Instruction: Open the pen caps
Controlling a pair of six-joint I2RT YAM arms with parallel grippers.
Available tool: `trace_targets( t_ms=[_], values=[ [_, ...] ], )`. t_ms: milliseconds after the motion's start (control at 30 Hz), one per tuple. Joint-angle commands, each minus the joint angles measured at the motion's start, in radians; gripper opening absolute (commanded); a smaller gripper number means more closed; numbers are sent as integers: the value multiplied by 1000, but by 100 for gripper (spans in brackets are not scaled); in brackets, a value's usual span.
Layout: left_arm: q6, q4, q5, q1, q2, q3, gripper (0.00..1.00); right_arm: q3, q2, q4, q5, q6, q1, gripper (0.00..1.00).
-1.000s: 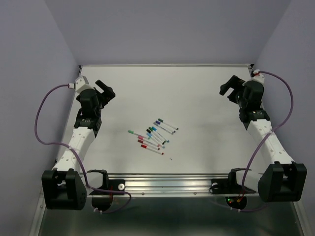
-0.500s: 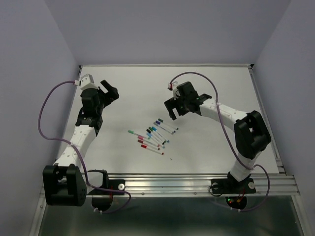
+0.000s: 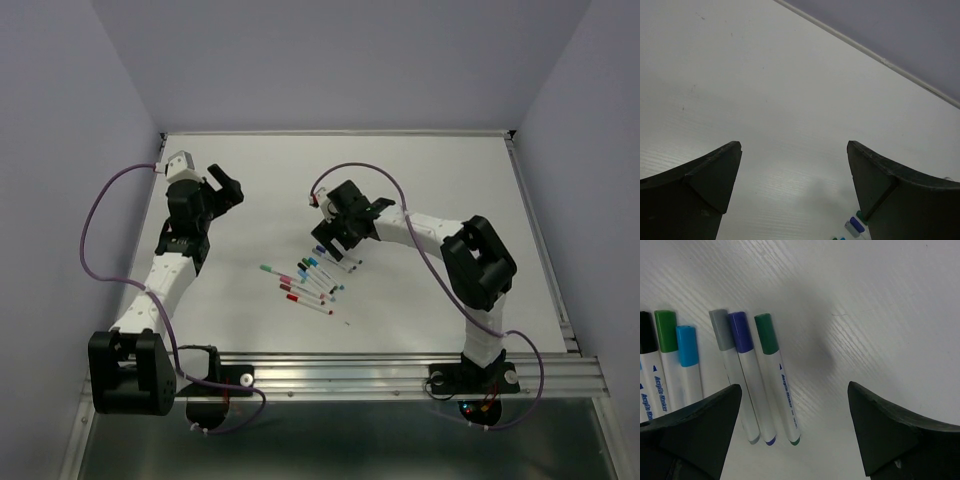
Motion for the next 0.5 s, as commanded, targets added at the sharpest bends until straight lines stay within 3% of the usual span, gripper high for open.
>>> trace_targets(
  t_ms=[0,233,467],
  values=[
    [23,46,10,-7,-3,-8,99,52,7,-14,37,-18,4,91],
    [21,49,10,-7,0,-12,99,62,19,-14,51,-13,4,78],
    [23,49,10,-7,1,-11,99,43,24,-14,34,-16,4,75]
  ],
)
